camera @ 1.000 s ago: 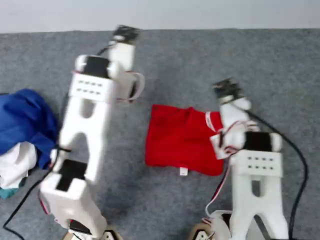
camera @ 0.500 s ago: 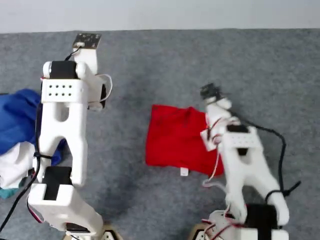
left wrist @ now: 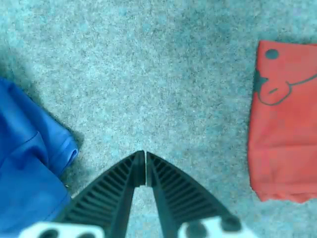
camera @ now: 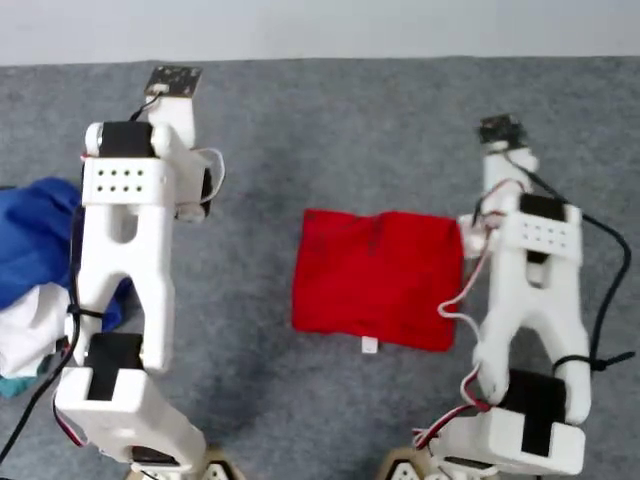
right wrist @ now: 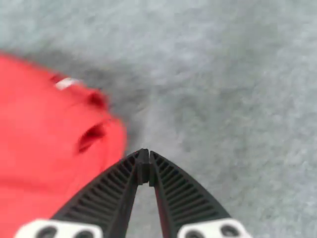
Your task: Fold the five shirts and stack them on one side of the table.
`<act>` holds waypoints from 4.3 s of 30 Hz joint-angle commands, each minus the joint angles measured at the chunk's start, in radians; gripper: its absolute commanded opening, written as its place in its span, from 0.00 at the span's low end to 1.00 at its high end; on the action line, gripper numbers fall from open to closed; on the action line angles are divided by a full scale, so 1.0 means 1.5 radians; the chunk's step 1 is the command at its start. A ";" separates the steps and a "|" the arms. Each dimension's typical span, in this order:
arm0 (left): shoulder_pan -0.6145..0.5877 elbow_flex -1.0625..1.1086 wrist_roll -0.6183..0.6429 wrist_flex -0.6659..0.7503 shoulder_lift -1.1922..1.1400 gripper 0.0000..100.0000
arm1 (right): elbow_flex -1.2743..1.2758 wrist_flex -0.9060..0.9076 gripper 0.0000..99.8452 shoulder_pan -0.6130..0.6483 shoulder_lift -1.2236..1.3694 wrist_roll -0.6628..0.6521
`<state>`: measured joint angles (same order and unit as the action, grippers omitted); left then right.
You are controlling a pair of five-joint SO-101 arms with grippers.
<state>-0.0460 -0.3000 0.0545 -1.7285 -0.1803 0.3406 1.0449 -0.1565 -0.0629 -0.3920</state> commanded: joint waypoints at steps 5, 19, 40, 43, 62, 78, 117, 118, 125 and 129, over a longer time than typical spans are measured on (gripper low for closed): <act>0.002 -0.003 -0.006 -0.016 0.037 0.01 | -0.030 0.067 0.01 0.169 -0.073 0.055; -0.002 -0.003 -0.006 -0.016 0.037 0.01 | 0.273 0.016 0.01 0.220 -0.068 0.086; 0.001 -0.003 -0.006 -0.016 0.034 0.01 | 0.048 -0.053 0.01 0.221 -0.041 0.031; 0.002 -0.003 -0.006 -0.016 0.035 0.01 | 0.026 -0.125 0.01 0.252 0.037 0.028; -0.002 -0.002 -0.006 -0.017 0.037 0.01 | -0.441 0.099 0.01 0.359 0.392 0.026; 0.002 -0.002 -0.008 -0.016 0.037 0.01 | -0.461 0.393 0.02 0.149 0.192 0.037; 0.003 -0.002 -0.009 -0.016 0.031 0.01 | -0.490 0.238 0.13 0.106 0.441 0.185; 0.003 -0.002 -0.009 -0.016 0.031 0.01 | -0.490 0.240 0.11 0.107 0.442 0.185; 0.003 -0.002 -0.009 -0.016 0.031 0.01 | -0.493 0.245 0.01 0.106 0.392 0.185; 0.003 -0.002 -0.009 -0.016 0.031 0.01 | -0.493 0.245 0.01 0.110 0.331 0.185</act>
<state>-0.0460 -0.3000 0.0483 -1.7285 -0.1803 -0.3437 1.4116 -0.0077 0.5616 -0.1204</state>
